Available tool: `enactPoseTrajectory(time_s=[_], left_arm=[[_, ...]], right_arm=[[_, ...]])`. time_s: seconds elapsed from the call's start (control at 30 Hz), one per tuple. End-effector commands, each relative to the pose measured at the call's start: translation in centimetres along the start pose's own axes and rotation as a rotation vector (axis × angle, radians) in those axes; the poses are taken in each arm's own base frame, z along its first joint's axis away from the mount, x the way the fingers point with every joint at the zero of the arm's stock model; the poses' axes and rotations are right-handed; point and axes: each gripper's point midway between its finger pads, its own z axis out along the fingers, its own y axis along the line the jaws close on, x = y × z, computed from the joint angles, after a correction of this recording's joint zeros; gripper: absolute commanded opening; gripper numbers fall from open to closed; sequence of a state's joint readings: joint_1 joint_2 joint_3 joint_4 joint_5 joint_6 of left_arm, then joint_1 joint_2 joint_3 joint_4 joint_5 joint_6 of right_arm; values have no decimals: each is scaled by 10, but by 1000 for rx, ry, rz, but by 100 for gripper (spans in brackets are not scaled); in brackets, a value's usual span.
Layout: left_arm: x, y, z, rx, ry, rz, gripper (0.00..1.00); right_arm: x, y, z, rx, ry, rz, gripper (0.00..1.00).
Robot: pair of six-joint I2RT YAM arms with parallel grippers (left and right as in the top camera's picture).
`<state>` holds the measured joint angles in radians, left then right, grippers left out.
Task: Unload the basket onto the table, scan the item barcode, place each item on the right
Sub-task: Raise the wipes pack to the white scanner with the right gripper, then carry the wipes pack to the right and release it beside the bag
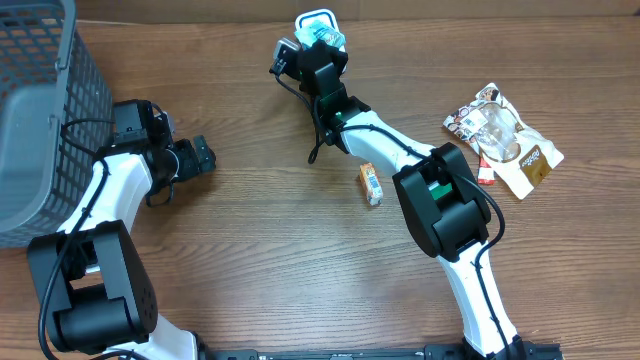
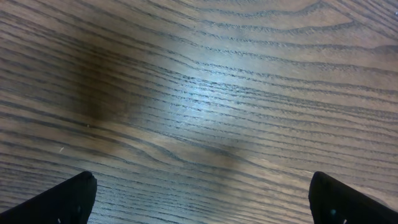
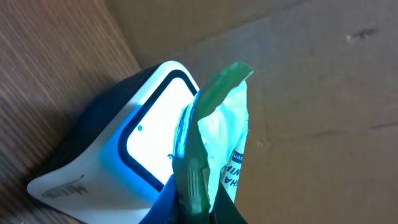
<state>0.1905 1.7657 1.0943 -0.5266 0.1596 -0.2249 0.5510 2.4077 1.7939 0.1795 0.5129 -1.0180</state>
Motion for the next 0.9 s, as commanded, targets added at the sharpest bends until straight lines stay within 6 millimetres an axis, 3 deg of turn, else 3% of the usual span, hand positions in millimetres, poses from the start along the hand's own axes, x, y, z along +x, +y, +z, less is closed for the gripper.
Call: enactPoseTrajectory(time_s=[0.0, 0.13, 0.33, 0.5, 0.6, 0.73, 0.87], left_arm=[[-6, 3, -1, -13, -15, 16, 100], [-6, 3, -1, -13, -15, 16, 100], [-6, 3, -1, -13, -15, 16, 100], [-6, 3, -1, -13, -15, 16, 100], [-6, 3, -1, -12, -15, 16, 100], [-6, 3, -1, -13, -15, 16, 100], [-6, 3, -1, -13, -15, 16, 100]], right_arm=[[5, 3, 3, -10, 6, 46, 4], [4, -12, 2, 56, 14, 73, 4], [-7, -69, -17, 192, 11, 190, 4], [-25, -133, -60, 223, -40, 441, 4], [-23, -170, -91, 213, -43, 650, 4], [8, -198, -129, 176, 47, 919, 4], [76, -201, -161, 118, 267, 1118, 4]])
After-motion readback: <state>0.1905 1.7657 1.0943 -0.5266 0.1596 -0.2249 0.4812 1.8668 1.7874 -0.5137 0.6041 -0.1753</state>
